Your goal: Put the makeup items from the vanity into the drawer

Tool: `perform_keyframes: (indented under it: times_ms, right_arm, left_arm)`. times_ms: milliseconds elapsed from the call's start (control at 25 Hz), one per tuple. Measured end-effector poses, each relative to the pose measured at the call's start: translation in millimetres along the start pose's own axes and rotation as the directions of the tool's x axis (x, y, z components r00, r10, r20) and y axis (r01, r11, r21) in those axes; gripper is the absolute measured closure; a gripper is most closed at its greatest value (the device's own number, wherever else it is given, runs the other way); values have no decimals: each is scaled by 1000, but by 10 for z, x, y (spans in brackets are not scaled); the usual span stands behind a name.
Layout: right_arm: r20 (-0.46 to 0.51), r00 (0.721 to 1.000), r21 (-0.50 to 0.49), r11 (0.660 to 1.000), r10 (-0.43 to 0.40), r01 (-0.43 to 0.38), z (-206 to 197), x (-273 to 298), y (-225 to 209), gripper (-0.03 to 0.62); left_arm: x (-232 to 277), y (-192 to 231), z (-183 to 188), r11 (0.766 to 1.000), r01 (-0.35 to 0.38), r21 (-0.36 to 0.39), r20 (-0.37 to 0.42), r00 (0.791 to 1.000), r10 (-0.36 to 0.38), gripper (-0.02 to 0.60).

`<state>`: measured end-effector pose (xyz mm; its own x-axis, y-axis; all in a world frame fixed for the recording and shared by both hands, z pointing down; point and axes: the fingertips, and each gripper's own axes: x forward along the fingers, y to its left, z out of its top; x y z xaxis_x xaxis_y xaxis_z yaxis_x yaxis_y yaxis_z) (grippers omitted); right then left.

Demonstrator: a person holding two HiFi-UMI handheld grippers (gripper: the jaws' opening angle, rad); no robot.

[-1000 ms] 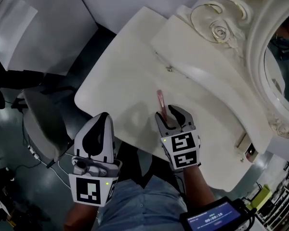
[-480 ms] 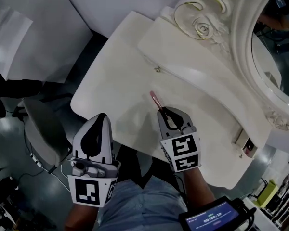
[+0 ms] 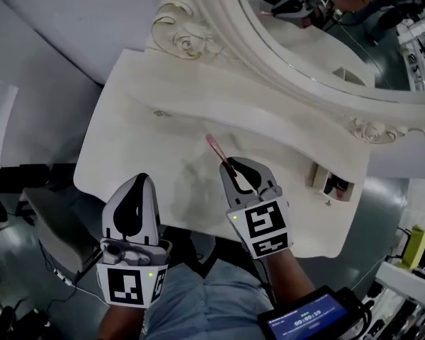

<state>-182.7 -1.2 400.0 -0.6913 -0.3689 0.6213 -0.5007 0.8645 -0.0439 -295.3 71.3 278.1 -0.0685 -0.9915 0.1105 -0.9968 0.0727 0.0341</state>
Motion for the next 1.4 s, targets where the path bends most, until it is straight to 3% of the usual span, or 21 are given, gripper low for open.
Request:
perform_keyframes:
  times_ms: [240, 480, 720, 1000, 1400]
  right_arm:
    - [24, 996, 107, 990, -91, 88, -354, -657, -704, 556]
    - [-15, 973, 200, 953, -231, 229, -1020, -1342, -1462, 554]
    - [-108, 938, 159, 926, -329, 343, -1571, -1835, -1942, 554]
    - [-240, 919, 60, 940, -312, 335, -2126, -1620, -1874, 554]
    - [-304, 928, -58, 976, -216, 209, -2087, -1377, -1603, 554]
  left_arm:
    - [383, -951, 106, 986, 166, 25, 6, 986, -166, 582]
    - [718, -2008, -2, 938, 345, 31, 3, 938, -345, 582]
    - [819, -2657, -104, 909, 416, 29, -9, 909, -416, 583]
    - [848, -2687, -566, 899, 438, 10, -43, 898, -438, 583]
    - [829, -2415, -646, 923, 386, -3, -56, 921, -385, 581]
